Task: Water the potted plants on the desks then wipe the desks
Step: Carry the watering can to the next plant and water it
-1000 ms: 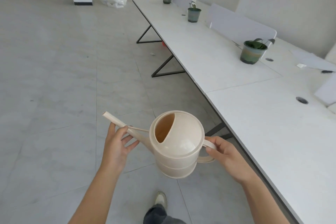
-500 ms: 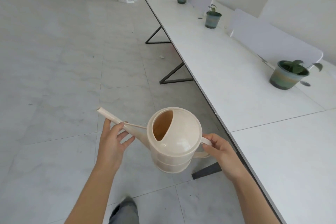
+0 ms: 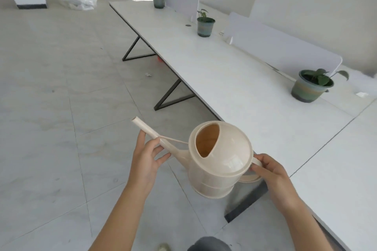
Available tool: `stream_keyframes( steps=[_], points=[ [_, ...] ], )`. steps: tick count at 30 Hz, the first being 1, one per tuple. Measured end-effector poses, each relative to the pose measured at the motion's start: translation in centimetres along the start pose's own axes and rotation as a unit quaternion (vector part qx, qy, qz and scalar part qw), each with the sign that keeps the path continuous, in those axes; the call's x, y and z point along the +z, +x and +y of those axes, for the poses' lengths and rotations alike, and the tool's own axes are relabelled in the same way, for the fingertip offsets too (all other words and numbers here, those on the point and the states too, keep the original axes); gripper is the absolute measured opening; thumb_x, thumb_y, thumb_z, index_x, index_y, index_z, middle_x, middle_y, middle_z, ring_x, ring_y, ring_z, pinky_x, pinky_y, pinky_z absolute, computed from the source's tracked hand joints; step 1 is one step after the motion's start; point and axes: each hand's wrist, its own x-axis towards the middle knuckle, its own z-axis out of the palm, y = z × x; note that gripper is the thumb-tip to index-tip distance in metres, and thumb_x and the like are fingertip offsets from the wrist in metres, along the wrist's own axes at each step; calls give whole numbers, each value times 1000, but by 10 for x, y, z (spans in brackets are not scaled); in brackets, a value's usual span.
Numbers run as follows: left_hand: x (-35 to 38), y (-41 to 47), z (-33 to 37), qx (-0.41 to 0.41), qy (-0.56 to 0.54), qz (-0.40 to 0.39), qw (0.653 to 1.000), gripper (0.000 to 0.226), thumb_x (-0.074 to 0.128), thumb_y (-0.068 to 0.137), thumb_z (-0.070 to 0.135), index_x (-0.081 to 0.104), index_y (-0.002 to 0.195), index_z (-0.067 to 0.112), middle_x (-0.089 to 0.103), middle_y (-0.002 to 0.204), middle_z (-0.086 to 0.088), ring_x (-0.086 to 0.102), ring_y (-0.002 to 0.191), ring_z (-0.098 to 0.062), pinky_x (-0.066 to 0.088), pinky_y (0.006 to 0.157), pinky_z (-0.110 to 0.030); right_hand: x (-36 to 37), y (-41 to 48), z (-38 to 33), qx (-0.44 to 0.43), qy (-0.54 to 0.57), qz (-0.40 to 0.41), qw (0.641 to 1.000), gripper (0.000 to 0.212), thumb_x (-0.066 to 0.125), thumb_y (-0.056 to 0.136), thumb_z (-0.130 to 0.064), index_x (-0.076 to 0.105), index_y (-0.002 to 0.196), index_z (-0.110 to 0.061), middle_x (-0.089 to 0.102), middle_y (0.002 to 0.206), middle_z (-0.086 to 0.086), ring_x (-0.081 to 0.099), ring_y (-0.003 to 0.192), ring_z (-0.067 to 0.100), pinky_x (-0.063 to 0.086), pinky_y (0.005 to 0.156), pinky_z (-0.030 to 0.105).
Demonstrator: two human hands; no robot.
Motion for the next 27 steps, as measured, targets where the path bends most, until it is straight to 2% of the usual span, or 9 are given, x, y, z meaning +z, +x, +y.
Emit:
stream_keyframes(
  steps=[2,7,11,14,16,18,20,23,27],
  points=[
    [6,24,2,-12,11,-22,1000,51,46,91,8,37,138,24,56,104,-9,61,103,-25,52,85,-42,1,12,2,15,-3,36,999,22,50,84,3,62,78,-14,68,67,-10,58,73,12,39,70,28],
    [28,74,-8,-60,24,-52,997,51,46,92,10,36,139,27,56,111,-12,59,108,-26,52,82,-40,-6,40,6,43,1,86,995,19,47,84,6,60,80,-7,68,64,-8,59,64,4,38,67,28],
    [61,111,-27,-82,56,-72,992,55,46,92,10,30,142,27,55,111,-9,59,105,-24,52,80,-38,-25,65,10,66,11,111,992,21,49,83,4,63,80,-11,69,69,-3,61,73,15,41,72,31],
    [100,147,-43,-94,78,-106,987,53,45,92,10,32,141,24,55,103,-4,60,96,-19,52,76,-35,-47,90,11,75,33,135,988,12,55,79,0,61,80,-10,67,63,-9,60,65,4,41,66,21],
    [130,170,-48,-91,89,-134,983,49,45,92,9,36,138,23,57,100,-3,61,92,-18,52,75,-34,-64,111,10,71,40,155,984,18,51,81,3,62,81,-11,67,64,-11,58,65,1,39,68,22],
    [160,194,-51,-80,96,-163,979,40,44,93,9,45,128,28,60,99,-1,62,88,-17,51,74,-31,-79,134,6,63,36,170,983,13,56,78,-4,64,84,-13,67,68,-12,58,67,0,38,70,23],
    [186,217,-57,-77,99,-178,976,35,44,93,9,48,119,32,58,100,-3,60,88,-18,49,75,-29,-92,155,0,57,41,189,979,20,53,68,-17,64,84,-16,66,76,-7,58,72,1,38,70,23],
    [220,247,-66,-82,97,-176,976,39,44,92,10,43,127,28,57,103,-5,56,95,-21,45,80,-31,-111,185,-6,52,43,212,975,25,50,65,-20,63,85,-17,65,86,1,58,79,9,39,72,25],
    [261,285,-73,-90,114,-204,968,49,45,92,14,35,138,27,59,103,-3,56,100,-21,42,84,-31,-130,215,-8,60,53,241,967,20,52,65,-19,64,81,-19,66,81,-4,57,73,2,39,72,26]
  ],
)
